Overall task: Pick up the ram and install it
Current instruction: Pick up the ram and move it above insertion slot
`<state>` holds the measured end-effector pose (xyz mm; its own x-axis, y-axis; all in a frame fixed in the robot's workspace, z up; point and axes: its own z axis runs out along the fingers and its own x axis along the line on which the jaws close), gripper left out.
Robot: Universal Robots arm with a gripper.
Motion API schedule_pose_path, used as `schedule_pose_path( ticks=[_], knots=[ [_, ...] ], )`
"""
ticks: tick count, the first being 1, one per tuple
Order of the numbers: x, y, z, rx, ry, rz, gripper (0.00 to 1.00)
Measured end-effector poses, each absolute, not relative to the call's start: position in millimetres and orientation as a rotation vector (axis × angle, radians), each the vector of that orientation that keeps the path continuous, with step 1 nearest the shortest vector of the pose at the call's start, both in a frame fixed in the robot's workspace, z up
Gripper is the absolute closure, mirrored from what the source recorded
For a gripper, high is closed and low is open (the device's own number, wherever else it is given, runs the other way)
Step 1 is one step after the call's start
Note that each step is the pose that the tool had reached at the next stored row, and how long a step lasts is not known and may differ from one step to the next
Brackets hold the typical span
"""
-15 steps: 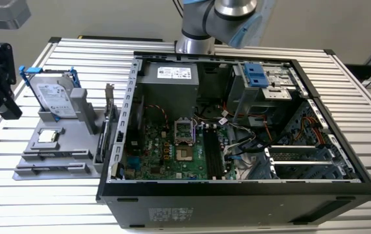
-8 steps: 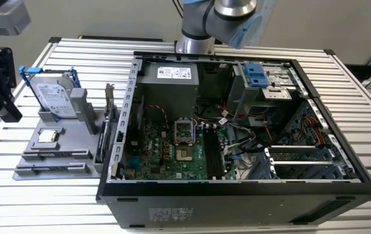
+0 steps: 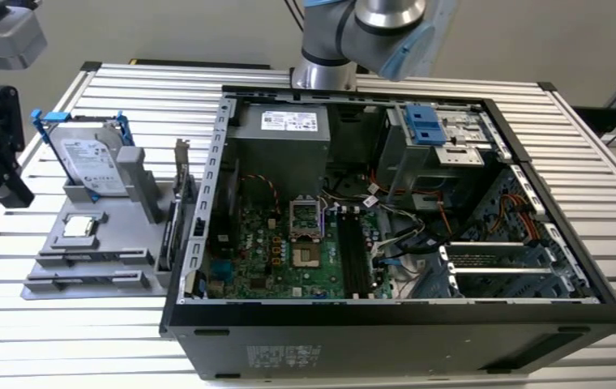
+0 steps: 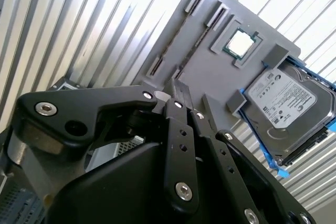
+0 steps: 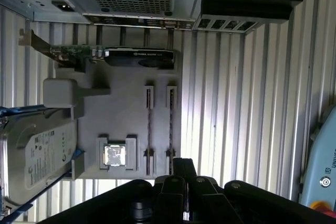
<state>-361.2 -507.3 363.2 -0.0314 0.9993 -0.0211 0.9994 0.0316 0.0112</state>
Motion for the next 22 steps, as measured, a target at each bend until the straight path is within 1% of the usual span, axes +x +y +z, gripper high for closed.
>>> schedule_pose_path(
  ticks=[22],
  knots=[
    [-366.9, -507.3, 352.9, 2.168, 2.236, -0.004, 1.00]
  ],
)
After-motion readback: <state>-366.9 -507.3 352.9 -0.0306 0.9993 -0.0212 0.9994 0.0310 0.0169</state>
